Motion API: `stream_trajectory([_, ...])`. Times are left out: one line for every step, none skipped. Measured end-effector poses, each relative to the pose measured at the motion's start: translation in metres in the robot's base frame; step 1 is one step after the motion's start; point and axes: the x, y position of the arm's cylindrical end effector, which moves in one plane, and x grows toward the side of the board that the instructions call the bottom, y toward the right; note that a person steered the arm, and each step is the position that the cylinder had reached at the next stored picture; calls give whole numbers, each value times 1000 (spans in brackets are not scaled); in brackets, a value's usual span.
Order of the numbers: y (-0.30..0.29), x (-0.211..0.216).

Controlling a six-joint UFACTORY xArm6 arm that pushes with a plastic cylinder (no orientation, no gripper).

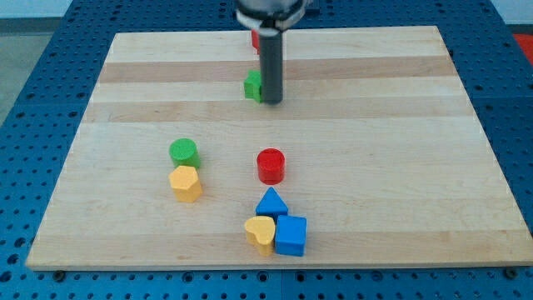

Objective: Place the green star to the bottom right of the red star

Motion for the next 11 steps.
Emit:
stream_trajectory([14, -43])
stream_trajectory([17, -20])
stream_trajectory([2, 11])
stream_trajectory([-39, 25])
stream_trajectory([-69, 16])
stream_trajectory([-39, -15])
stream_trajectory([7, -41])
stream_trajectory([14, -43])
stream_trajectory([17, -10])
stream_trajectory([60, -8])
stream_trajectory([73, -50])
